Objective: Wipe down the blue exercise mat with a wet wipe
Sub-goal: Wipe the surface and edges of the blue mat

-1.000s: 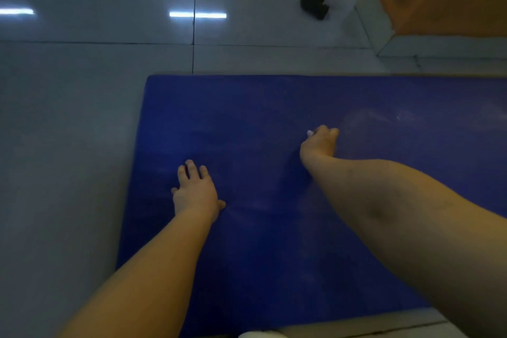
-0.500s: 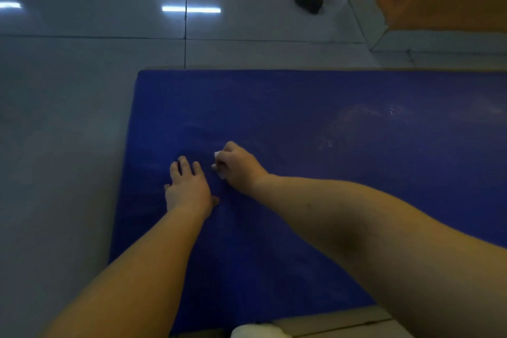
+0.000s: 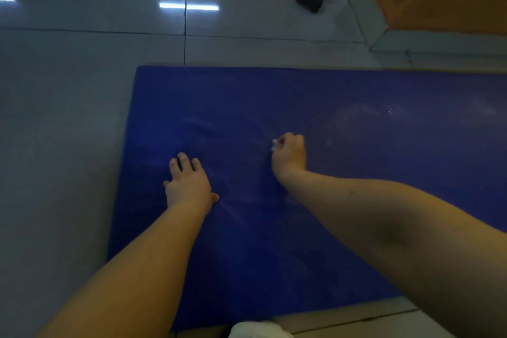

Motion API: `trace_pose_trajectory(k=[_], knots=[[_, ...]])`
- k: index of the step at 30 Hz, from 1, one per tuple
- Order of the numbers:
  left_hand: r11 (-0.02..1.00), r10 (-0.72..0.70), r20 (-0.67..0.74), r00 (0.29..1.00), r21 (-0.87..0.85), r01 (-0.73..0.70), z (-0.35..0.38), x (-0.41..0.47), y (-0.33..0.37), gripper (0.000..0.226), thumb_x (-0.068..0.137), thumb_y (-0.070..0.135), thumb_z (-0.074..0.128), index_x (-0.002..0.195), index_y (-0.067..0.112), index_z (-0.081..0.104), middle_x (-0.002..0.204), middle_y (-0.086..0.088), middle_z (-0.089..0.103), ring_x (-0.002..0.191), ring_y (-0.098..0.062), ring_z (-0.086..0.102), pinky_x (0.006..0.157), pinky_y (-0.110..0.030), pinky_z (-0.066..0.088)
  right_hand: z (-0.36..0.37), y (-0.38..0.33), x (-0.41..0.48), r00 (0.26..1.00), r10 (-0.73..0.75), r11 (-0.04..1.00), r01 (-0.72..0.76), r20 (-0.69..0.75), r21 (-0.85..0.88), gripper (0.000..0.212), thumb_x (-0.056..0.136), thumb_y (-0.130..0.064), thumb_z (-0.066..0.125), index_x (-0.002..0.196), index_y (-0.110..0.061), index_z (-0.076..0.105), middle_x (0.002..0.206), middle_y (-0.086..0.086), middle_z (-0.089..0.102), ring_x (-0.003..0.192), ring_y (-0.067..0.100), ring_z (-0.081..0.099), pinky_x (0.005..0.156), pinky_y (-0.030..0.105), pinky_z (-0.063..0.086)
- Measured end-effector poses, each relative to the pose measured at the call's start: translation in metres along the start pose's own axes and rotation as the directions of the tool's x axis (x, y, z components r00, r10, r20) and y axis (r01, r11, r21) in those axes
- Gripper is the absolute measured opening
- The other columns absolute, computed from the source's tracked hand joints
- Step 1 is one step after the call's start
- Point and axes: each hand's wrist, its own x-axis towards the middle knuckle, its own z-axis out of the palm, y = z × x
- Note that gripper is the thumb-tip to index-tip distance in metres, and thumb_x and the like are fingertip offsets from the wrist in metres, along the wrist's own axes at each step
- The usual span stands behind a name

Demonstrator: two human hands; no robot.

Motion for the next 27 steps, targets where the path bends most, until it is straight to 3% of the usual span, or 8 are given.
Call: trace_pose_trajectory(k=[4, 9, 12, 15, 17, 19, 24, 27], knots=[[1.0, -0.006, 0.006, 1.0, -0.014, 0.006, -0.002, -0.001, 0.001, 0.109, 0.087, 0.058, 0.068, 0.16, 0.013, -0.001, 0.165, -0.015, -0.013, 0.153, -0.036, -0.005, 0.11, -0.05, 0.043, 0.042, -0.027, -0.069, 0.922, -0.337, 0.941, 0.326, 0.191, 0.089, 0.01, 0.1, -0.011, 0.054, 0.094, -0.009, 0.062, 0.108, 0.007, 0.05, 0.092, 0.019, 0.061, 0.086, 0.035, 0.052], [1.0, -0.007, 0.004, 1.0, -0.005, 0.007, -0.001, -0.001, 0.0, 0.106, 0.09, 0.055, 0.066, 0.16, 0.014, -0.002, 0.165, -0.014, -0.015, 0.153, -0.036, -0.006, 0.11, -0.05, 0.042, 0.049, -0.016, -0.095, 0.627, -0.702, 0.694, 0.708, 0.337, 0.129, 0.008, 0.099, -0.013, 0.06, 0.094, -0.007, 0.061, 0.095, 0.001, 0.046, 0.073, 0.016, 0.048, 0.066, 0.03, 0.044], [1.0, -0.007, 0.022, 1.0, -0.029, 0.007, -0.001, -0.001, -0.001, 0.11, 0.088, 0.058, 0.067, 0.16, 0.015, -0.003, 0.165, -0.013, -0.015, 0.153, -0.035, -0.008, 0.111, -0.05, 0.041, 0.022, 0.001, -0.05, 0.444, -0.769, 0.512, 0.859, 0.46, 0.027, 0.014, 0.098, -0.017, 0.062, 0.104, -0.005, 0.063, 0.105, 0.011, 0.052, 0.085, 0.026, 0.055, 0.074, 0.032, 0.045], [1.0, 0.004, 0.016, 1.0, -0.023, -0.003, 0.0, -0.002, -0.001, 0.11, 0.087, 0.058, 0.068, 0.16, 0.014, -0.002, 0.165, -0.014, -0.015, 0.153, -0.036, -0.008, 0.111, -0.051, 0.042, -0.005, 0.026, 0.009, 0.672, -0.687, 0.647, 0.739, 0.278, -0.187, 0.01, 0.095, -0.011, 0.062, 0.1, -0.003, 0.061, 0.105, 0.017, 0.051, 0.086, 0.035, 0.055, 0.08, 0.042, 0.052], [1.0, 0.003, 0.017, 1.0, -0.021, -0.002, 0.0, -0.001, -0.001, 0.11, 0.087, 0.058, 0.068, 0.16, 0.014, -0.001, 0.166, -0.014, -0.014, 0.153, -0.036, -0.007, 0.11, -0.051, 0.042, -0.02, 0.039, 0.032, 0.891, -0.447, 0.85, 0.45, 0.078, -0.272, 0.015, 0.102, -0.018, 0.054, 0.104, -0.003, 0.057, 0.112, 0.019, 0.048, 0.085, 0.034, 0.053, 0.08, 0.048, 0.052], [1.0, -0.003, 0.02, 1.0, -0.019, 0.004, -0.001, 0.0, 0.0, 0.111, 0.086, 0.058, 0.069, 0.16, 0.013, -0.001, 0.166, -0.014, -0.014, 0.153, -0.036, -0.006, 0.11, -0.052, 0.042, -0.022, 0.04, 0.034, 0.969, -0.247, 0.915, 0.228, -0.012, -0.334, 0.022, 0.107, -0.026, 0.046, 0.111, -0.005, 0.053, 0.118, 0.015, 0.044, 0.084, 0.026, 0.048, 0.077, 0.041, 0.048], [0.999, -0.009, 0.012, 1.0, -0.044, 0.009, -0.001, 0.002, 0.003, 0.112, 0.085, 0.056, 0.072, 0.16, 0.012, 0.001, 0.165, -0.015, -0.012, 0.153, -0.037, -0.005, 0.111, -0.054, 0.04, 0.003, 0.028, -0.022, 0.928, -0.366, 0.906, 0.372, 0.068, -0.2, 0.013, 0.103, -0.018, 0.055, 0.102, -0.005, 0.057, 0.11, 0.013, 0.048, 0.083, 0.027, 0.052, 0.073, 0.04, 0.046], [0.999, -0.007, 0.018, 1.0, -0.054, 0.008, -0.001, 0.003, 0.003, 0.112, 0.085, 0.055, 0.072, 0.16, 0.011, 0.001, 0.165, -0.015, -0.013, 0.152, -0.037, -0.006, 0.112, -0.054, 0.039, 0.012, 0.044, -0.071, 0.743, -0.62, 0.754, 0.653, 0.251, -0.071, 0.008, 0.099, -0.012, 0.059, 0.097, -0.005, 0.061, 0.104, 0.012, 0.052, 0.085, 0.028, 0.055, 0.079, 0.037, 0.049]])
